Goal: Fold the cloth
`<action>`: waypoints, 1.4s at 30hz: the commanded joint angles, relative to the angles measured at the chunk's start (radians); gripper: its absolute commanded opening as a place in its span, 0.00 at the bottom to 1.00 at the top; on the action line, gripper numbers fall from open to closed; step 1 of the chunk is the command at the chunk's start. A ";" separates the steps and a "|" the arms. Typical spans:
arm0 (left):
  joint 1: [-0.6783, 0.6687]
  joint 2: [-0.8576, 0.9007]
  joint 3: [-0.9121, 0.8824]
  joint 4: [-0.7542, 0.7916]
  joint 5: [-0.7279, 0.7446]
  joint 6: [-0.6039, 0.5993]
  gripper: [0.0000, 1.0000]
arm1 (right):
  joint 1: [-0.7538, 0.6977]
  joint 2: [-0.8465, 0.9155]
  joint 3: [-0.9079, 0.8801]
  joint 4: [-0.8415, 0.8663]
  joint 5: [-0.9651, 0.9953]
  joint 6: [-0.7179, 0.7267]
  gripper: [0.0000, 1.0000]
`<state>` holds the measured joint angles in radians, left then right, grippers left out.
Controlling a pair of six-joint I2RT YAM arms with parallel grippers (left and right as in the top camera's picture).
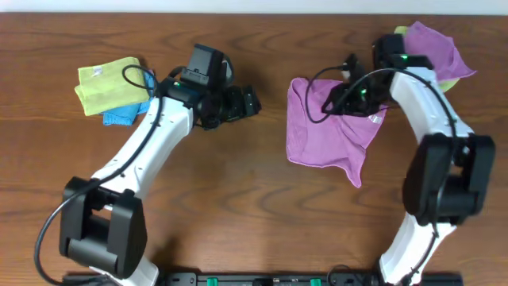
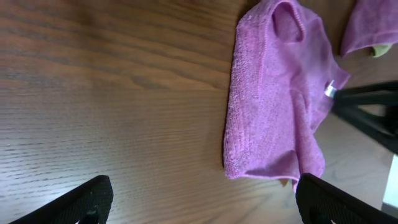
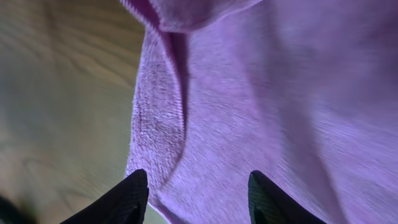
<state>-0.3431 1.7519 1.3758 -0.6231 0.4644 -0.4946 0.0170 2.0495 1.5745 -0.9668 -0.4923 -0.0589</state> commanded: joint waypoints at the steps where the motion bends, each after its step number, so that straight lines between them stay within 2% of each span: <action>1: 0.017 -0.048 0.020 -0.018 0.020 0.066 0.96 | 0.048 0.037 0.006 0.010 -0.068 -0.042 0.52; 9: 0.055 -0.066 0.020 -0.076 0.019 0.074 0.95 | 0.153 0.088 0.004 0.057 -0.046 -0.052 0.49; 14: 0.072 -0.066 0.020 -0.118 0.027 0.103 0.95 | 0.151 0.089 0.002 0.079 0.022 -0.051 0.49; 32: 0.075 -0.066 0.021 -0.124 0.034 0.106 0.95 | 0.148 0.153 -0.001 0.137 0.024 -0.041 0.46; 34: 0.075 -0.066 0.021 -0.124 0.034 0.106 0.96 | 0.148 0.156 -0.001 0.142 0.021 -0.029 0.40; 36: 0.075 -0.066 0.021 -0.124 0.034 0.106 0.96 | 0.148 0.156 -0.001 0.148 0.015 -0.023 0.29; 39: 0.076 -0.066 0.021 -0.121 0.033 0.107 0.95 | 0.148 0.156 -0.001 0.145 -0.013 -0.008 0.20; 42: 0.076 -0.066 0.021 -0.117 0.026 0.106 0.95 | 0.149 0.156 -0.001 0.143 -0.051 0.004 0.05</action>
<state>-0.2749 1.7039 1.3758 -0.7399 0.4908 -0.4099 0.1703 2.2009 1.5745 -0.8223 -0.4900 -0.0700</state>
